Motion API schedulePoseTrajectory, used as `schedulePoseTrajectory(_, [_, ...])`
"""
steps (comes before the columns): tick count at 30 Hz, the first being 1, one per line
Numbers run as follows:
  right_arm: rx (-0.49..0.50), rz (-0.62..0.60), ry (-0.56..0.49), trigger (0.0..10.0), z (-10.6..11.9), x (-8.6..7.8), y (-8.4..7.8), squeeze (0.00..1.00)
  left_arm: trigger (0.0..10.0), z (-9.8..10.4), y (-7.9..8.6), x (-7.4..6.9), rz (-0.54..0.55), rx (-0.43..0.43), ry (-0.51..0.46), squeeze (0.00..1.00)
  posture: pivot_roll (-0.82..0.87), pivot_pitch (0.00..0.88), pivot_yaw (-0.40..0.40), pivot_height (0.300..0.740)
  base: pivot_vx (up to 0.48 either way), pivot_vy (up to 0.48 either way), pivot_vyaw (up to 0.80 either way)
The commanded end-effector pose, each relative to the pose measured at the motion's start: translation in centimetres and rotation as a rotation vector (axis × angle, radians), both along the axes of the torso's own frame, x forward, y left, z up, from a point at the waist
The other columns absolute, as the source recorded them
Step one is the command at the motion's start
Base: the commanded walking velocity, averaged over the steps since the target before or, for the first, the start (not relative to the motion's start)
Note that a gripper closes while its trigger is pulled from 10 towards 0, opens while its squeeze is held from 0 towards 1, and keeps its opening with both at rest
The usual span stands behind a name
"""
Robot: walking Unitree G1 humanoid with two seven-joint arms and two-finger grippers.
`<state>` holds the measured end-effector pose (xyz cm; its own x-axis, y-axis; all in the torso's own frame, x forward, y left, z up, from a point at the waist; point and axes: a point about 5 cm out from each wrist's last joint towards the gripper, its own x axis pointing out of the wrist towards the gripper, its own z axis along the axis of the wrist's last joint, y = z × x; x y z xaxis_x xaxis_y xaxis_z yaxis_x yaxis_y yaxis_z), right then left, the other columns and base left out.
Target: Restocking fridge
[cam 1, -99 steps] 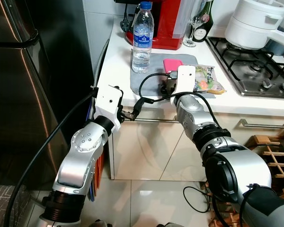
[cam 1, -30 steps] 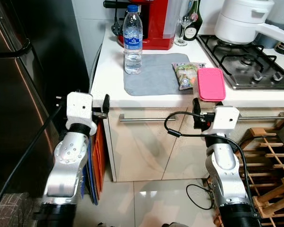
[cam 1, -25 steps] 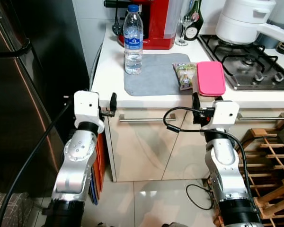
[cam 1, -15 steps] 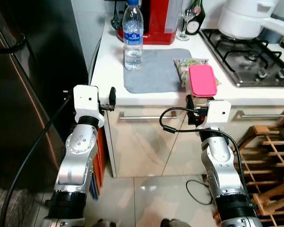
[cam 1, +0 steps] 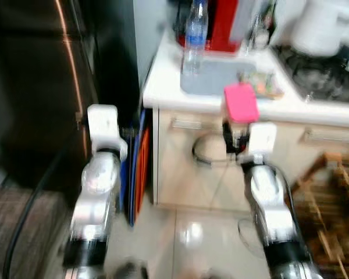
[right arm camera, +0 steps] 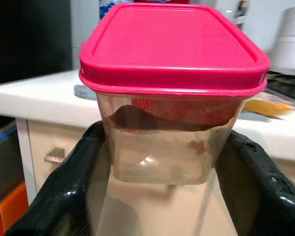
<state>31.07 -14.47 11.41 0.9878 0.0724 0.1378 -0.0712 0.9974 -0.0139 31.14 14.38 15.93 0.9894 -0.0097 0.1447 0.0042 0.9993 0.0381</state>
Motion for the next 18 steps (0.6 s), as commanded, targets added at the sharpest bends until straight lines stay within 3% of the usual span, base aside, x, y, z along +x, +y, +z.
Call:
schedulePoseTrajectory(1, [0.010, -0.003, 0.005, 0.0, 0.01, -0.02, -0.10, 0.00, 10.0, -0.08, -0.21, -0.01, -0.006, 0.004, 0.003, 0.00, -0.08, 0.000, -0.024, 0.740, -0.259, 0.000, 0.00])
schedulePoseTrajectory(18, [-0.007, -0.003, 0.035, 0.0, -0.84, -0.59, -0.57, 0.00, 10.0, -0.45, -0.91, -0.60, -0.026, 0.009, 0.001, 0.00, -0.08, 0.000, -0.030, 0.740, -0.259, 0.000, 0.00])
